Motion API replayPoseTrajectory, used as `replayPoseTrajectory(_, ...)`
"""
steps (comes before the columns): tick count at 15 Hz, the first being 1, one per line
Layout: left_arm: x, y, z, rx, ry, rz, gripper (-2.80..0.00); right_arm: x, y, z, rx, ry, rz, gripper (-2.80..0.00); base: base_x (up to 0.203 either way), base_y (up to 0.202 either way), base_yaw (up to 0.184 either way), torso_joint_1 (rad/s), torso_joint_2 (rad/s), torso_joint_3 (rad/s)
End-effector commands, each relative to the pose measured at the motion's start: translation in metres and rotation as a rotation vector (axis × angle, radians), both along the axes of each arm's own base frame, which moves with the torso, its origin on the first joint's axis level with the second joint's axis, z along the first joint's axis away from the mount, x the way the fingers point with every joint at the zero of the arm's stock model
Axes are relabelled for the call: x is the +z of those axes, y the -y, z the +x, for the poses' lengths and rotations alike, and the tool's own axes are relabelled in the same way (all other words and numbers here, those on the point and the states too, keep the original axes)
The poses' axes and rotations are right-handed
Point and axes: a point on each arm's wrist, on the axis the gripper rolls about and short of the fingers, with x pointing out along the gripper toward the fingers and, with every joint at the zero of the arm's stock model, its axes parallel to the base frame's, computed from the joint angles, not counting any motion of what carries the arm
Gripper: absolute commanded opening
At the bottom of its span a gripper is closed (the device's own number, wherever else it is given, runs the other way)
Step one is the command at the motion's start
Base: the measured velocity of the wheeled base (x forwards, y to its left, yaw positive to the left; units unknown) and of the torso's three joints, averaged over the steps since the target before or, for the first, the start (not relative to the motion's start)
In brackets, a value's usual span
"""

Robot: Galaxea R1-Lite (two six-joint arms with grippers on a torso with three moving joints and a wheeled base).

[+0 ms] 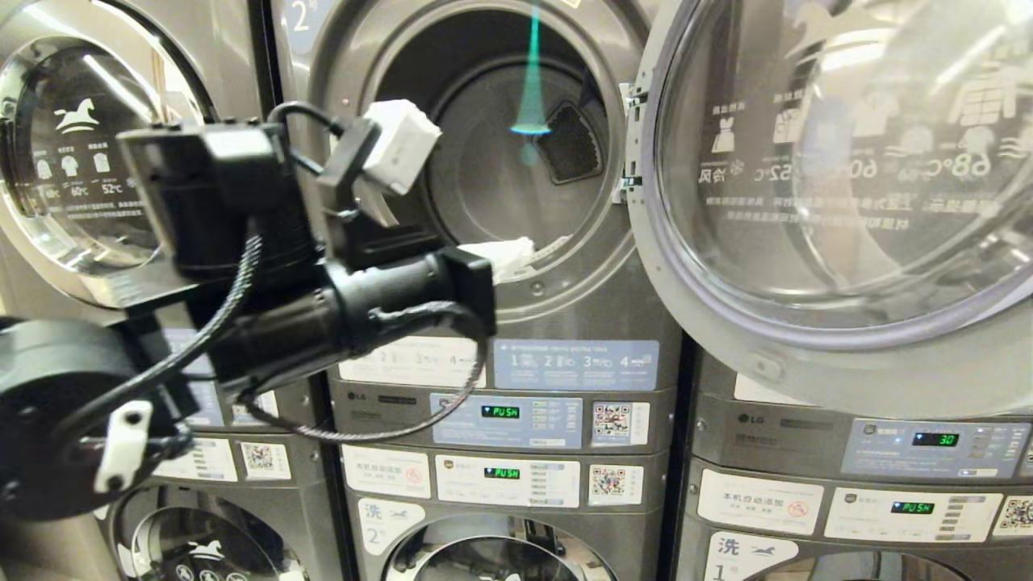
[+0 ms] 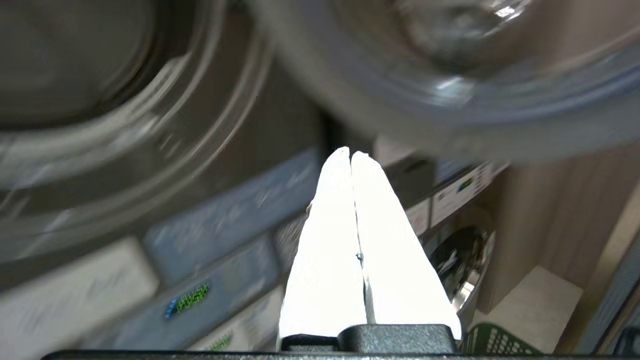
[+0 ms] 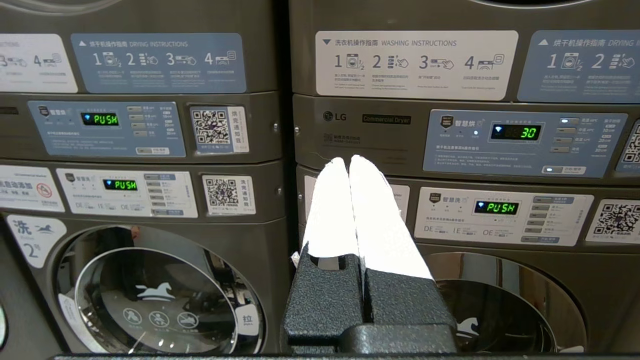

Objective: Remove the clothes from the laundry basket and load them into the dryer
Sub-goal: Open the dryer

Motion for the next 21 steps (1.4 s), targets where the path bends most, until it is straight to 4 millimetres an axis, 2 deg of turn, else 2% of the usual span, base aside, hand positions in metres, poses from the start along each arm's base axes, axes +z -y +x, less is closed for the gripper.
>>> replayPoseTrajectory(1, -0.003, -0.055, -0.03, 0.099, -0.006, -0.02, -2.8, 0.0, 0.0, 0.0, 0.0, 0.003, 0.0, -2.8, 0.0, 0.0, 0.0, 0.0, 0.0, 0.0)
replayPoseTrajectory(4, -0.042, -0.131, -0.091, 0.276, -0.059, -0.037, -2.8, 0.0, 0.0, 0.0, 0.0, 0.003, -0.003, -2.8, 0.0, 0.0, 0.0, 0.0, 0.0, 0.0)
replayPoseTrajectory(6, -0.072, -0.161, -0.135, 0.398, -0.063, -0.052, -2.8, 0.0, 0.0, 0.0, 0.0, 0.003, -0.001, -2.8, 0.0, 0.0, 0.0, 0.0, 0.0, 0.0)
replayPoseTrajectory(8, -0.096, -0.173, -0.171, 0.485, -0.05, -0.065, -2.8, 0.0, 0.0, 0.0, 0.0, 0.003, 0.0, -2.8, 0.0, 0.0, 0.0, 0.0, 0.0, 0.0)
replayPoseTrajectory(12, -0.143, -0.182, -0.236, 0.618, 0.022, -0.077, -2.8, 0.0, 0.0, 0.0, 0.0, 0.003, 0.002, -2.8, 0.0, 0.0, 0.0, 0.0, 0.0, 0.0)
replayPoseTrajectory(14, -0.166, -0.183, -0.252, 0.724, 0.032, -0.039, -2.8, 0.0, 0.0, 0.0, 0.0, 0.003, -0.002, -2.8, 0.0, 0.0, 0.0, 0.0, 0.0, 0.0)
replayPoseTrajectory(15, -0.176, -0.184, -0.252, 0.783, 0.059, 0.048, -2.8, 0.0, 0.0, 0.0, 0.0, 0.003, 0.0, -2.8, 0.0, 0.0, 0.0, 0.0, 0.0, 0.0)
replayPoseTrajectory(17, -0.18, -0.184, -0.25, 0.777, 0.139, 0.162, -2.8, 0.0, 0.0, 0.0, 0.0, 0.003, 0.0, -2.8, 0.0, 0.0, 0.0, 0.0, 0.0, 0.0)
replayPoseTrajectory(18, -0.184, -0.183, -0.25, 0.753, 0.124, 0.188, -2.8, 0.0, 0.0, 0.0, 0.0, 0.003, 0.0, -2.8, 0.0, 0.0, 0.0, 0.0, 0.0, 0.0)
replayPoseTrajectory(19, -0.184, -0.183, -0.25, 0.727, 0.113, 0.182, -2.8, 0.0, 0.0, 0.0, 0.0, 0.003, 0.0, -2.8, 0.0, 0.0, 0.0, 0.0, 0.0, 0.0)
replayPoseTrajectory(21, -0.185, -0.184, -0.25, 0.78, 0.052, 0.058, -2.8, 0.0, 0.0, 0.0, 0.002, 0.003, -0.004, -2.8, 0.0, 0.0, 0.0, 0.0, 0.0, 0.0)
